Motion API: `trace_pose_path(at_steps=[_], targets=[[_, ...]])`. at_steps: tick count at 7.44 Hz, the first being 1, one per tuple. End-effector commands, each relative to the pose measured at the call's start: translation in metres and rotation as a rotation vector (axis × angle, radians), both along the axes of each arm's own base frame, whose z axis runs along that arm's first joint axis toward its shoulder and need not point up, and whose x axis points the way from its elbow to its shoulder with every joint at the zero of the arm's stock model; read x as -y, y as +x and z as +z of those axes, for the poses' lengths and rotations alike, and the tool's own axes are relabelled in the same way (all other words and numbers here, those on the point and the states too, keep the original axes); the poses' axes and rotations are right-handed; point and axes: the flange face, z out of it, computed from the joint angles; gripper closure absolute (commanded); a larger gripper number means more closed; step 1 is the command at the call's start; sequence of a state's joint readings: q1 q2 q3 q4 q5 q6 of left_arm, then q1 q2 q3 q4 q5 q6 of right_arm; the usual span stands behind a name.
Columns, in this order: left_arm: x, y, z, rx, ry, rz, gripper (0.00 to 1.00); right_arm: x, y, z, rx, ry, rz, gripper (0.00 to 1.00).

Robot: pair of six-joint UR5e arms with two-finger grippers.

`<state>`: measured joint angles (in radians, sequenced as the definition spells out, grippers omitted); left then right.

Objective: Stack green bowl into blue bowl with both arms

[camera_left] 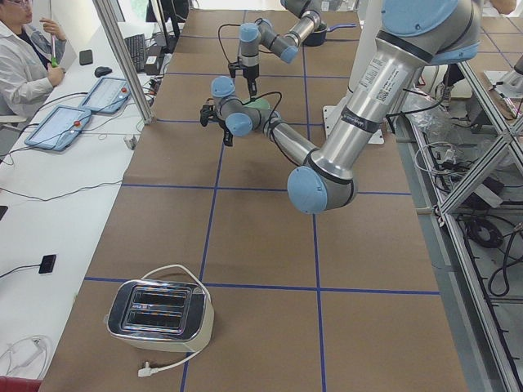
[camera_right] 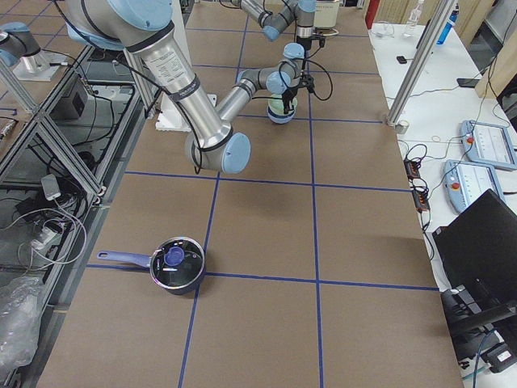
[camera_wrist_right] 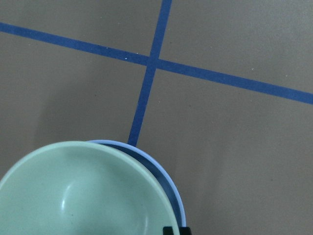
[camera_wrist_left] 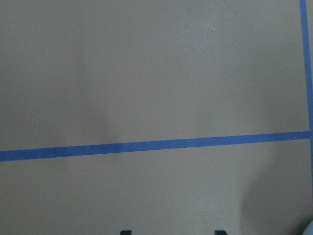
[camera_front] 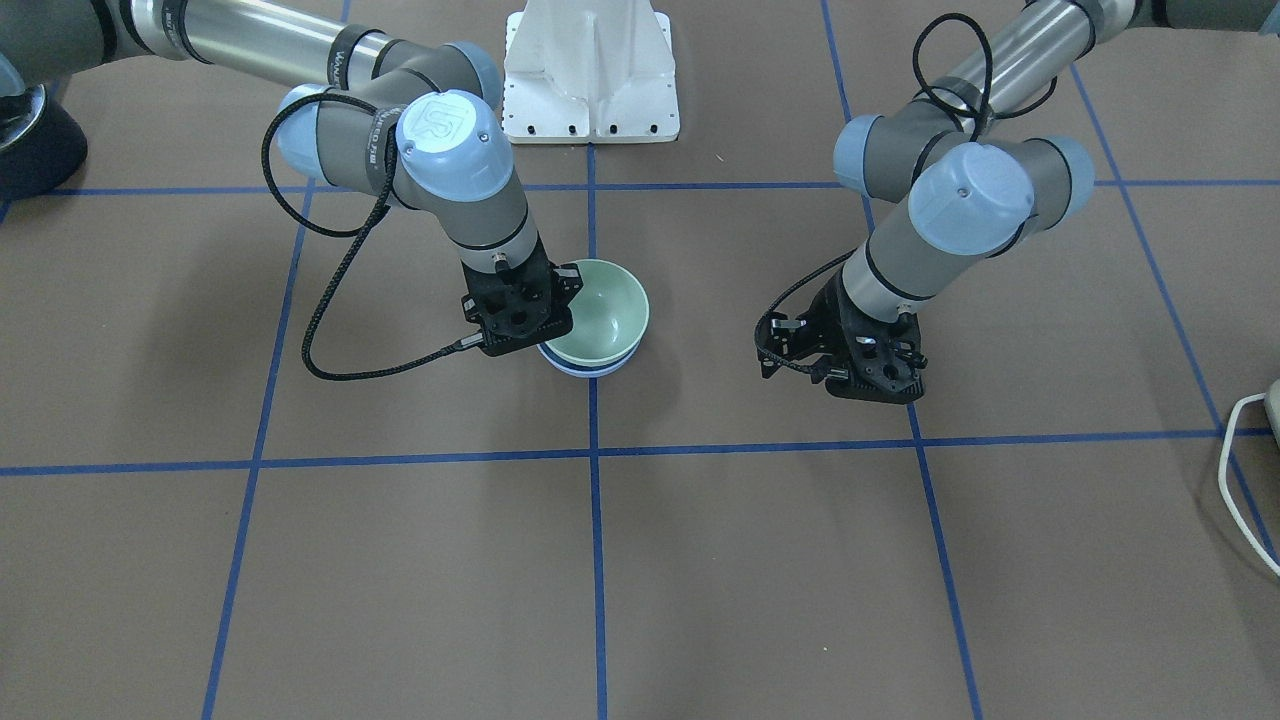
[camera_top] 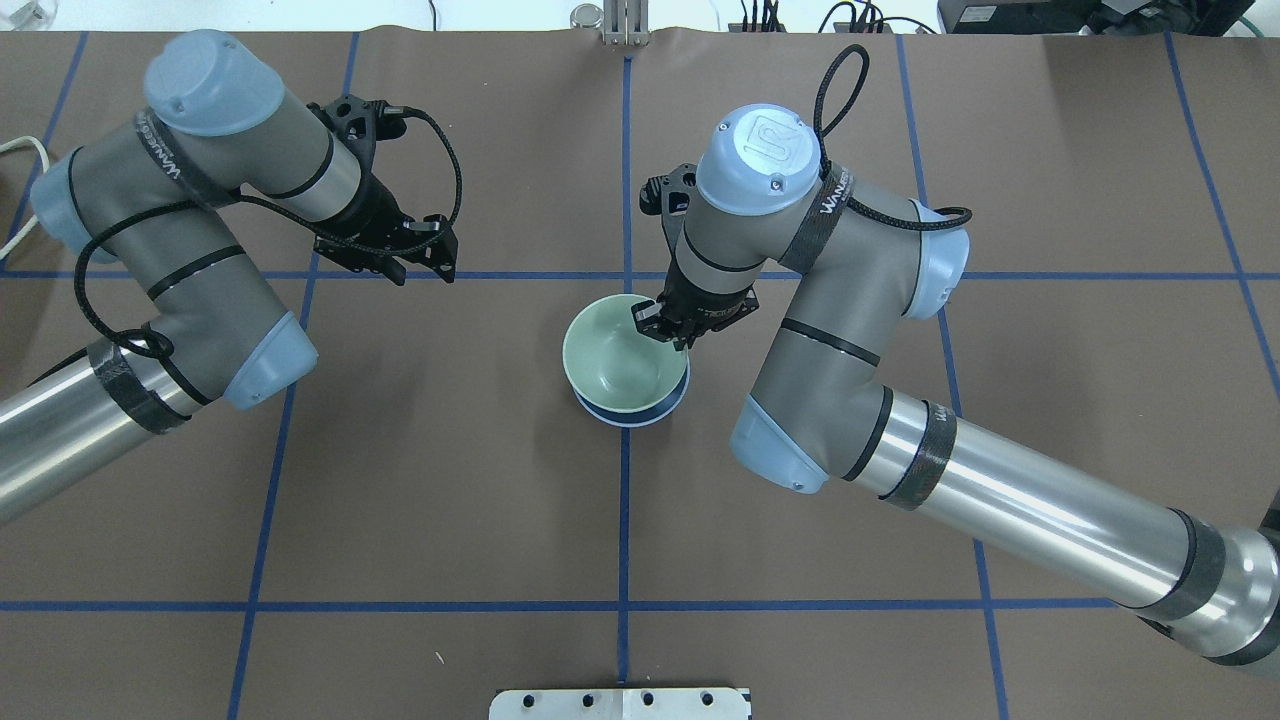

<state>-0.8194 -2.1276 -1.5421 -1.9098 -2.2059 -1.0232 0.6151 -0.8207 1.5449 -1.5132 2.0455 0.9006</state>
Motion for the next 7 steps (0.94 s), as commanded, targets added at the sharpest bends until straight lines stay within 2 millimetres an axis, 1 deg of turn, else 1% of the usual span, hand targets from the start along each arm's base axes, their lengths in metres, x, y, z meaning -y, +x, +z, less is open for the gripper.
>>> trace_pose_path(at_steps=[1, 2, 3, 4, 7], targets=[[0.001, -0.001, 0.0, 0.0, 0.001, 0.0, 0.35, 0.0, 0.0, -0.001, 0.001, -0.001, 0.002, 0.86], [0.0, -0.001, 0.001, 0.0, 0.002, 0.0, 0.35, 0.0, 0.0, -0.001, 0.001, 0.001, 0.002, 0.34], [0.0, -0.001, 0.001, 0.001, 0.005, 0.002, 0.35, 0.0, 0.0, 0.0, 0.0, 0.004, 0.0, 0.04], [0.0, -0.001, 0.001, 0.001, 0.005, 0.002, 0.35, 0.0, 0.0, 0.001, 0.0, 0.005, -0.001, 0.0], [0.001, -0.002, -0.001, -0.001, 0.005, 0.002, 0.35, 0.0, 0.002, 0.009, 0.022, 0.014, 0.008, 0.0]])
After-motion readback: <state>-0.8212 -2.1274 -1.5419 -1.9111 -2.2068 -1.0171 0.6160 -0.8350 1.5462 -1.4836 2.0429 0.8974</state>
